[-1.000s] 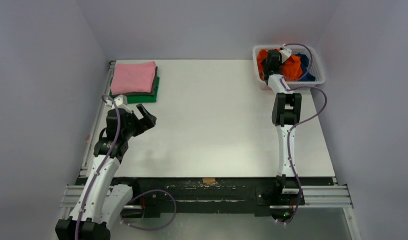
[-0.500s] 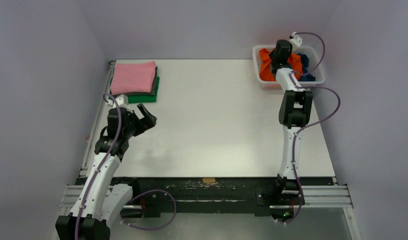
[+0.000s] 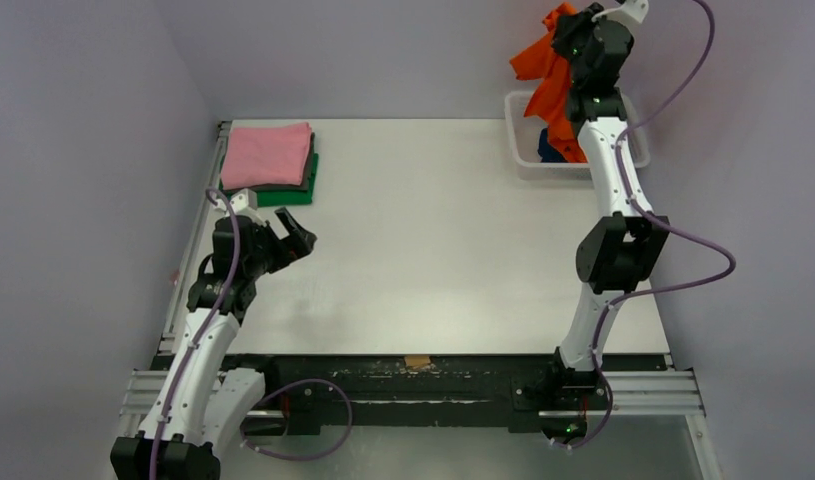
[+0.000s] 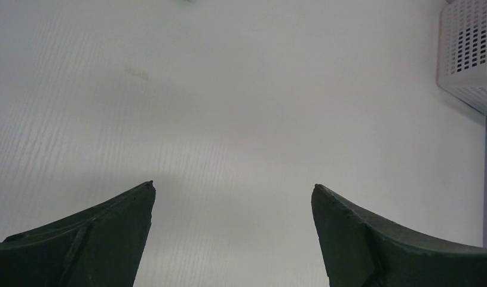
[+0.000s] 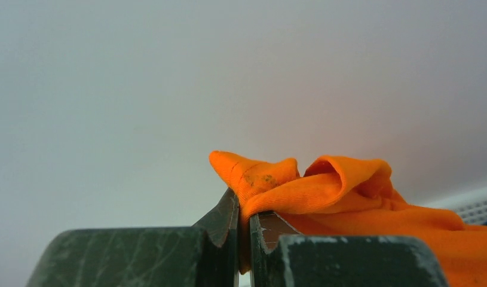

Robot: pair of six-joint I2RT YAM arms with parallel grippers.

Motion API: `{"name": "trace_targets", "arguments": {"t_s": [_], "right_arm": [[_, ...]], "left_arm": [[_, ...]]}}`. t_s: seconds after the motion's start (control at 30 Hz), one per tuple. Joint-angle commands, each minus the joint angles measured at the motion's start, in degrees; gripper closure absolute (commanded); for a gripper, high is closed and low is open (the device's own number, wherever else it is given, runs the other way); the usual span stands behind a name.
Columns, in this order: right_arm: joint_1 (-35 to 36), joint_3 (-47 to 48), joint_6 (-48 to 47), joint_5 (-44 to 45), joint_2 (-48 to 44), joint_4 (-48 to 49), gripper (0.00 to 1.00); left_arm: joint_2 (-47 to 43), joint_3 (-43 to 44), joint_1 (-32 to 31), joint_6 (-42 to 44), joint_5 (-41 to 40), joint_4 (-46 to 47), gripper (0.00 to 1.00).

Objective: Fold and stack the t-shirts
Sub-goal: Move the tshirt to the center of the board

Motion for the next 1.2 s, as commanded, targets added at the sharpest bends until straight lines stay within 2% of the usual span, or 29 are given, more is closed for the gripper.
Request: {"name": "trace_targets", "arguments": {"t_s": [0.0, 0.17, 0.23, 0.33, 0.5, 0.6, 0.7, 0.73, 0.8, 0.83, 0.87, 0.9, 0.97, 1.03, 1.17], "right_arm": [[4.0, 3.2, -2.0, -13.0, -6.6, -5.9, 1.00], [14.7, 3.2, -10.3, -16.2, -13.5, -13.4, 1.00], [18.3, 1.1, -10.7, -18.7, -16.0, -15.2, 1.00], [22.1, -4.0, -8.7, -21.8, -18.7, -16.0, 1.00], [25.7, -18.4, -7.7, -19.6, -22.5, -18.5, 1.00], [25.7, -32.1, -6.7, -15.3, -27.0, -17.7, 1.00], [25.2, -44.7, -4.1, -1.1, -31.1, -19.0, 1.00], [25.0, -47.5, -2.7, 4.4, -31.8, -20.7, 0.93], [24.6, -50.7, 0.5, 14.8, -32.9, -25.4, 0.70], [24.6, -51.5, 2.7, 21.2, -33.6, -28.2, 0.34], [24.6, -51.9, 4.9, 26.9, -34.4, -31.4, 0.09], [24.6, -52.5, 6.3, 32.2, -36.0, -33.5, 0.06], [24.6, -54.3, 6.7, 35.1, -39.3, -35.6, 0.05], [24.6, -57.4, 4.0, 30.3, -42.9, -33.2, 0.05], [24.9, -65.9, 0.9, 12.7, -48.7, -26.2, 0.04]], "left_arm": [[-2.0, 1.3, 0.2, -1.2, 2.8, 0.3, 0.00], [-4.3, 0.7, 0.1, -1.5, 3.6, -1.5, 0.00], [-5.4, 0.2, 0.1, -1.8, 3.8, -1.9, 0.00], [-6.6, 0.2, 0.1, -2.0, 4.7, -2.7, 0.00], [-8.4, 0.7, 0.1, -2.2, 5.5, -5.2, 0.00], [-9.2, 0.1, 0.1, -2.2, 5.9, -5.7, 0.00], [-8.5, -0.9, 0.1, -2.5, 6.6, -4.8, 0.00], [-7.8, -0.9, 0.1, -2.4, 6.9, -4.7, 0.00], [-5.7, -0.8, 0.1, -2.4, 7.3, -5.0, 0.00], [-4.5, -0.8, 0.1, -2.5, 7.6, -4.9, 0.00], [-3.4, -0.8, 0.1, -2.5, 7.7, -4.9, 0.00], [-2.3, -0.9, 0.1, -2.6, 7.9, -4.7, 0.00], [-0.1, -1.4, 0.1, -3.0, 8.5, -3.8, 0.00], [2.2, -2.0, 0.1, -3.3, 9.9, -2.6, 0.00], [7.4, -3.2, -0.6, -3.9, 13.4, 1.5, 0.00]]}}
